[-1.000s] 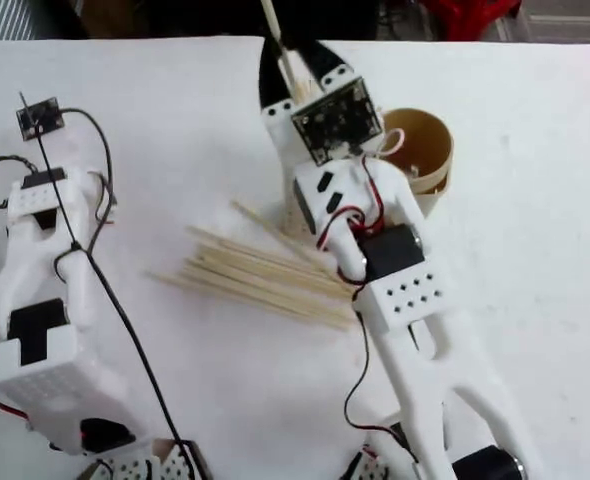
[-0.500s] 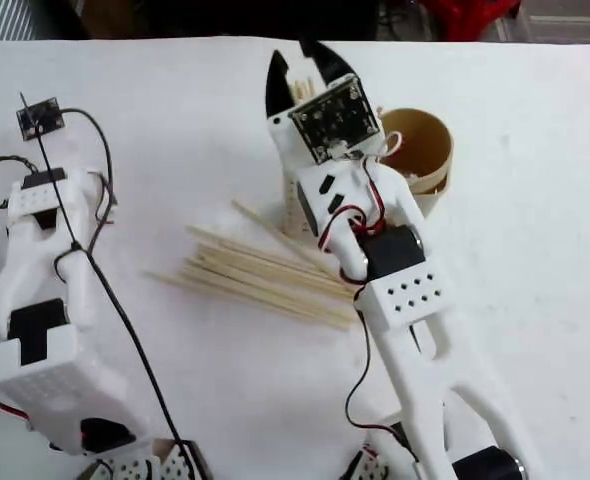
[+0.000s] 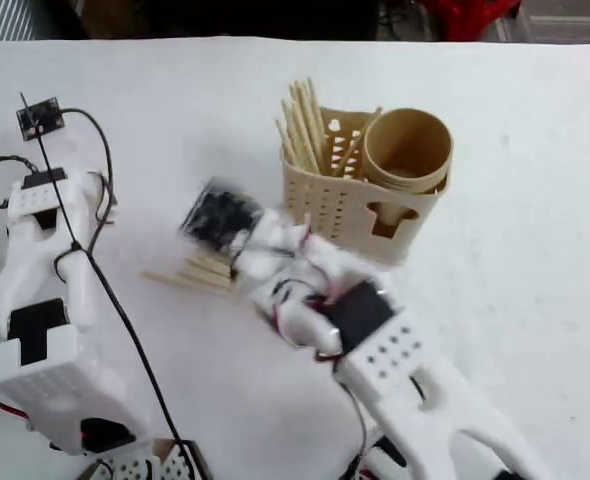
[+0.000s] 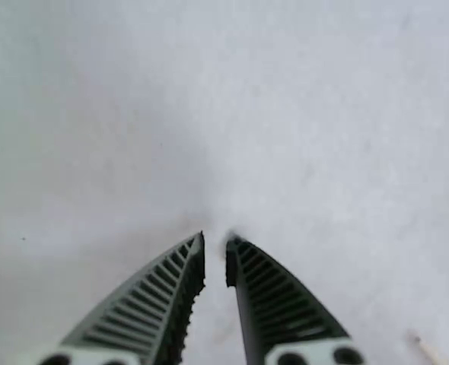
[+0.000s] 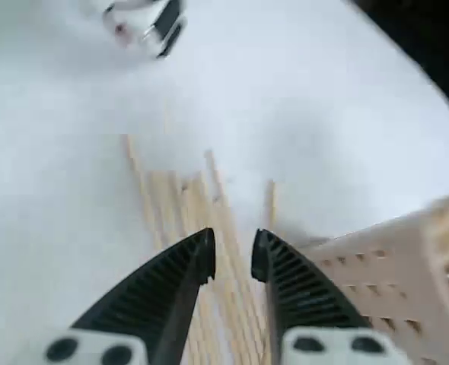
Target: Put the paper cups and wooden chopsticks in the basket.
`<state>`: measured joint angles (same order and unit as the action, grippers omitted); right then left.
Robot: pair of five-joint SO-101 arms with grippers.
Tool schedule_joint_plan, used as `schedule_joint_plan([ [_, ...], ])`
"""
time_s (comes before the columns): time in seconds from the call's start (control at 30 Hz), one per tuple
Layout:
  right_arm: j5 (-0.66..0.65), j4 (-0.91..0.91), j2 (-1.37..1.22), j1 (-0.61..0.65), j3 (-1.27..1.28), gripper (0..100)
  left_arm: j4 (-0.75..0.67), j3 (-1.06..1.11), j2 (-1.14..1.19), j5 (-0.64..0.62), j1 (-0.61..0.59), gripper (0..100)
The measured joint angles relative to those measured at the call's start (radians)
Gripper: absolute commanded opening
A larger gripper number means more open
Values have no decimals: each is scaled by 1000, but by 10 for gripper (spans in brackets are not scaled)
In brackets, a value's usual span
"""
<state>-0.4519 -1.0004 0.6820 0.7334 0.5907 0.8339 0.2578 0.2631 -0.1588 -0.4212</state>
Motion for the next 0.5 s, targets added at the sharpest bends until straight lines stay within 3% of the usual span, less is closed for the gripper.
schedule_joint_plan([
  [0.23, -153, 61, -298, -9, 63, 141, 0, 0, 0, 0, 0, 72],
  [0.5, -245, 210, -637, -241, 58, 139, 0, 0, 0, 0, 0, 72],
])
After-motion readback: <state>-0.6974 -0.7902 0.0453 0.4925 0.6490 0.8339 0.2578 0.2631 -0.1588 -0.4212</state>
